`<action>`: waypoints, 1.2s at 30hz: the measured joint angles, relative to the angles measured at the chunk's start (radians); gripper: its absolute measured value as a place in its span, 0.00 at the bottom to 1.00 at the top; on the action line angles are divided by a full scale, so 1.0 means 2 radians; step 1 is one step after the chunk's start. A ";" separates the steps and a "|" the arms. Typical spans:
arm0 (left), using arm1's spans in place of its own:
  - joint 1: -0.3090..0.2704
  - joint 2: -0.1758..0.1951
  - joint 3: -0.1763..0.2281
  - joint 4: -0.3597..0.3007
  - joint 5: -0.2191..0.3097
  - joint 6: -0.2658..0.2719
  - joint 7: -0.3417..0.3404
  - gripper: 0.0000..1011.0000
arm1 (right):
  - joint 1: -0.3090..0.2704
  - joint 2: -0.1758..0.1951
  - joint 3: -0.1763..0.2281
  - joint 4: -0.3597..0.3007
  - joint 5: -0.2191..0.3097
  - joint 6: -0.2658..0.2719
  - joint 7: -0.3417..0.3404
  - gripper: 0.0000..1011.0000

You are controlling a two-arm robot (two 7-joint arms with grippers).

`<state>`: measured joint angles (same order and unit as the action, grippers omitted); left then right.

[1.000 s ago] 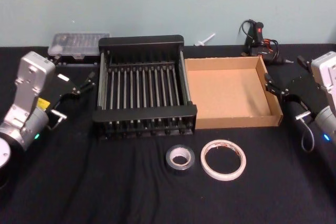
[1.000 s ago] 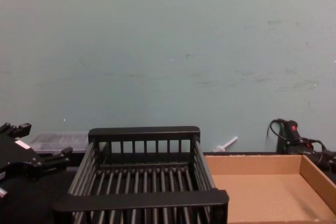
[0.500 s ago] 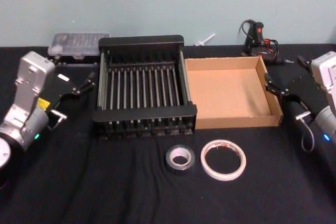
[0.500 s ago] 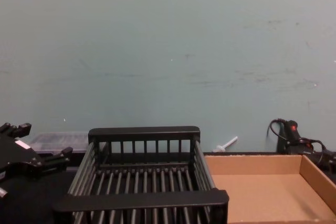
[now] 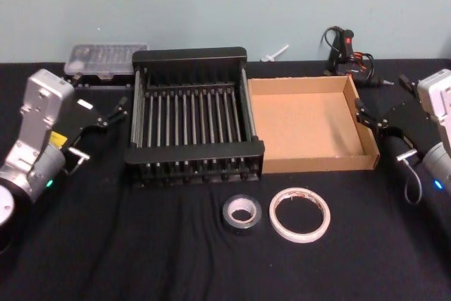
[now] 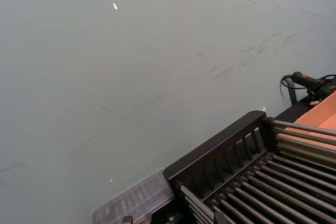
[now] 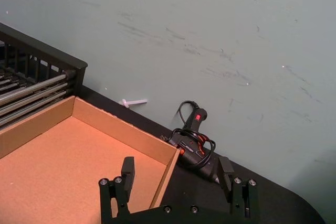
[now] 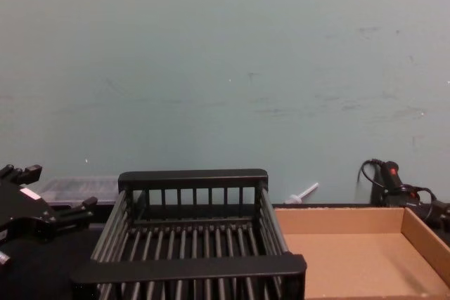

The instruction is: Pick up the white tape and place it into the black box , Pick up the silver tape and place it into the brown box.

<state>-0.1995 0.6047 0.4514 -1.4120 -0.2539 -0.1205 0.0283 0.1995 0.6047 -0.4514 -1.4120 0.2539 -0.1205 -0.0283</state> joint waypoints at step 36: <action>0.000 0.000 0.000 0.000 0.000 0.000 0.000 0.99 | -0.019 -0.004 0.023 -0.019 0.003 -0.001 0.022 0.99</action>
<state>-0.1995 0.6047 0.4514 -1.4120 -0.2539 -0.1205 0.0283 0.1619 0.5968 -0.4064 -1.4503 0.2591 -0.1229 0.0163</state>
